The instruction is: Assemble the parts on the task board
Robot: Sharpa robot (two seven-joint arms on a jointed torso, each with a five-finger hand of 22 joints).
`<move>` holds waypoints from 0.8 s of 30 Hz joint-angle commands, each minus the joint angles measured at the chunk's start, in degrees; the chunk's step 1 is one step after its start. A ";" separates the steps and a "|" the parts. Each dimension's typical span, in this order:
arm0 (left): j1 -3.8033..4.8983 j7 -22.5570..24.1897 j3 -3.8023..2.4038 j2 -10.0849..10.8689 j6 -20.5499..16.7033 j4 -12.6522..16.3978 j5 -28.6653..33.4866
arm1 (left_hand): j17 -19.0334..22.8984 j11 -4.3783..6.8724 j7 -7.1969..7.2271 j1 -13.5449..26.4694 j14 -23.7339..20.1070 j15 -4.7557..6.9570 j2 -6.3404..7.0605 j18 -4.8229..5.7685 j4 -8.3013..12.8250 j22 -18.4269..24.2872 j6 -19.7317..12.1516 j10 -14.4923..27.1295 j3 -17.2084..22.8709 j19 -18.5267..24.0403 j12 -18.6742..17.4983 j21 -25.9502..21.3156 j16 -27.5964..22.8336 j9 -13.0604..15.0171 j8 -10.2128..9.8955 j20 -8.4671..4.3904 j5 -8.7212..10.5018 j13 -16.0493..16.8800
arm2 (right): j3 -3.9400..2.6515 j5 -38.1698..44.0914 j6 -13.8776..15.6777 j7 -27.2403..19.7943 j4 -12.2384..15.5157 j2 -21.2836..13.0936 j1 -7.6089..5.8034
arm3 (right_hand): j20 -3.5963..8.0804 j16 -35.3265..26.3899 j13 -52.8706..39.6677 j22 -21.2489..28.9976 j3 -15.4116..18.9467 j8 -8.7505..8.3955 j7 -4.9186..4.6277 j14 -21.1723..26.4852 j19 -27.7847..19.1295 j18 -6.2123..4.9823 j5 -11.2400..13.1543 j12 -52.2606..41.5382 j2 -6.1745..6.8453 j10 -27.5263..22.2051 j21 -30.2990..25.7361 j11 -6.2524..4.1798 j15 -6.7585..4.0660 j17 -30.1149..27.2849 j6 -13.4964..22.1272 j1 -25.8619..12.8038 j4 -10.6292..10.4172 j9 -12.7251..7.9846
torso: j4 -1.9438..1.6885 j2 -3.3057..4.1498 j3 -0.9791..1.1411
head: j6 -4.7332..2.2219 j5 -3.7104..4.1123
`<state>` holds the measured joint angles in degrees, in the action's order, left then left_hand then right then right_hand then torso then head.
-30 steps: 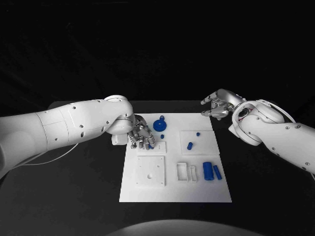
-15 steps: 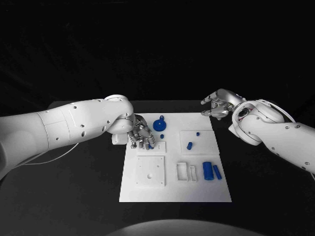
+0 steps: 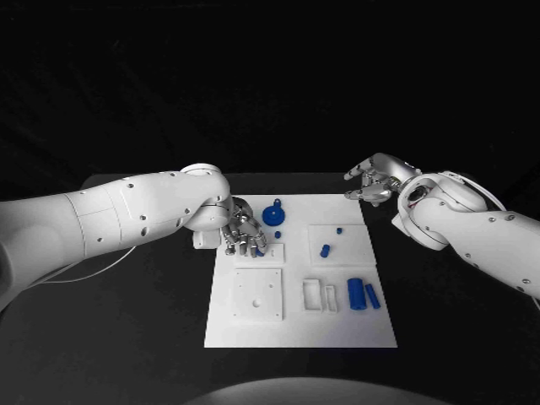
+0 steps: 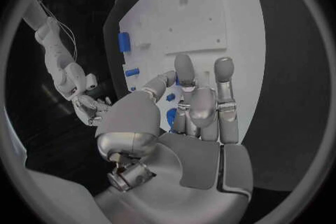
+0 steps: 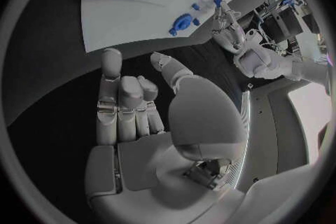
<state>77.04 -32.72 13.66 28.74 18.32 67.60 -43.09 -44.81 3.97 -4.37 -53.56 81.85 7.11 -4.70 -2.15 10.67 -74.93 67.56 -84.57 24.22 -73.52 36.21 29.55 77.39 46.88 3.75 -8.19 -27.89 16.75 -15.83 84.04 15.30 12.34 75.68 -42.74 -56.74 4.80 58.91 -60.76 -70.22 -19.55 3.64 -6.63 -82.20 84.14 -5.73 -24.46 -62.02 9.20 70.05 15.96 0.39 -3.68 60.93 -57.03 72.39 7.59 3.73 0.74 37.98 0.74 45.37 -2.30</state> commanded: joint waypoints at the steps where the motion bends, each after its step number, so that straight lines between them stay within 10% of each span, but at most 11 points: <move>1: -0.23 0.66 0.09 -0.15 -0.70 0.26 -1.71 | 0.05 0.82 6.43 -1.29 0.06 0.50 -1.00 0.62 1.32 -0.94 10.20 -2.25 1.70 0.11 -0.04 -0.31 -0.31 0.10 0.18 -0.11 0.08 -0.05 | -0.03 0.55 -0.53 -0.16 0.01 0.06 0.03 | 0.22 -0.30 0.01 -0.08 -0.27 -0.08 -0.08 0.08 1.81 -0.48 -0.27 0.05 0.20 -0.24 -0.34 -0.25 -0.14 0.05 -0.42 -0.48 -0.06 -0.04 | -0.02 0.01 -0.01 | 0.01 0.07; 24: -0.24 0.98 0.09 0.13 -1.02 1.04 -4.37 | -0.04 0.85 6.44 -1.51 0.13 0.51 -0.92 0.61 1.28 -0.94 10.20 -2.25 1.74 0.02 0.00 -0.34 -0.30 0.14 0.17 -0.12 -0.01 -0.15 | -0.03 0.55 -0.74 -0.12 -0.13 0.12 0.03 | 0.24 -0.30 0.01 -0.14 -0.48 -0.09 -0.07 0.02 1.86 -0.51 -0.29 0.04 0.21 -0.22 -0.37 -0.27 -0.15 0.09 -0.51 -0.59 -0.01 -0.03 | -0.02 -0.01 0.00 | 0.12 0.03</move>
<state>76.87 -32.17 13.73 28.90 17.39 68.54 -46.31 -44.82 3.86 -4.39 -53.56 81.97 7.30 -4.69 -2.15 10.56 -74.91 67.58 -84.68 24.33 -73.51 36.21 29.55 77.39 46.92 3.82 -8.19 -27.69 16.65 -15.83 84.06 15.27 12.34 75.53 -42.66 -56.73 4.80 58.91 -60.76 -70.31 -19.55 3.64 -6.66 -82.20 84.14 -5.73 -24.46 -62.02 9.20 69.95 15.96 0.29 -3.68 60.93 -57.01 72.39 7.59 3.73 0.71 37.97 0.73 45.49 -2.26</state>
